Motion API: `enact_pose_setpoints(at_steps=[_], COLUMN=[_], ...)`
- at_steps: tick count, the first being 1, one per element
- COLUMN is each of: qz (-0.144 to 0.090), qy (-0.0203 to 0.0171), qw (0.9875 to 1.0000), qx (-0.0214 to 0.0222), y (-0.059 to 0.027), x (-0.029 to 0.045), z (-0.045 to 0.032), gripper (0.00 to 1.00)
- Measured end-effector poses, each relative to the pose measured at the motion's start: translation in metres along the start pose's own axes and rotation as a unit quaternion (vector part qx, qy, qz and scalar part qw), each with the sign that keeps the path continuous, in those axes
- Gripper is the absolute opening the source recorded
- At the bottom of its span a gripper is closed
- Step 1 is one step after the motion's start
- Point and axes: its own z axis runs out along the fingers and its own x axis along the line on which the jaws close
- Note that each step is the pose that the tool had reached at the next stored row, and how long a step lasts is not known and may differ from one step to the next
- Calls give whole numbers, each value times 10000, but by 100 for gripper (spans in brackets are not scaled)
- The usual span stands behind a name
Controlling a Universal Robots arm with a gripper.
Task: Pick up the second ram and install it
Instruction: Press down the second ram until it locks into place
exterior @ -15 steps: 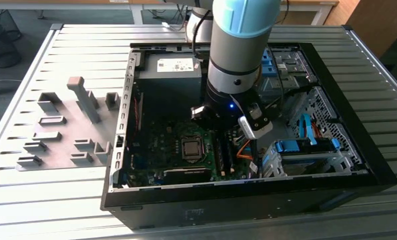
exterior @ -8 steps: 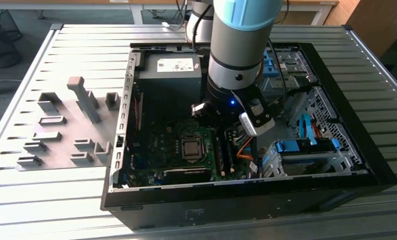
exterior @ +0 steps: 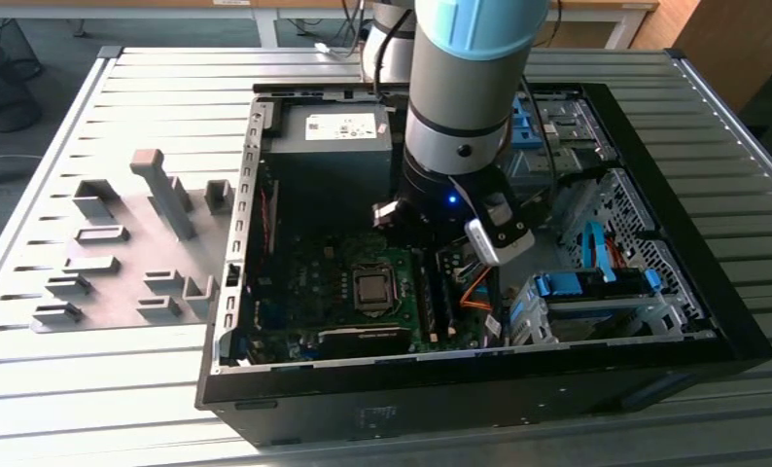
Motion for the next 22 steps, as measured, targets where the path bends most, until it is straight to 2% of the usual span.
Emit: enact_pose_setpoints(at_steps=[12,15,17,20,22], qz=[0,0,0,0,0], qy=[2,3,-5,0,0], qw=[10000,10000,10000,10000,10000], qx=[-5,-1,-23,-11,-10], y=[-3,-2,3,1,1], x=[1,1,-1,0,-1], z=[129,135,99,-38,-88], gripper=[11,11,11,11,11])
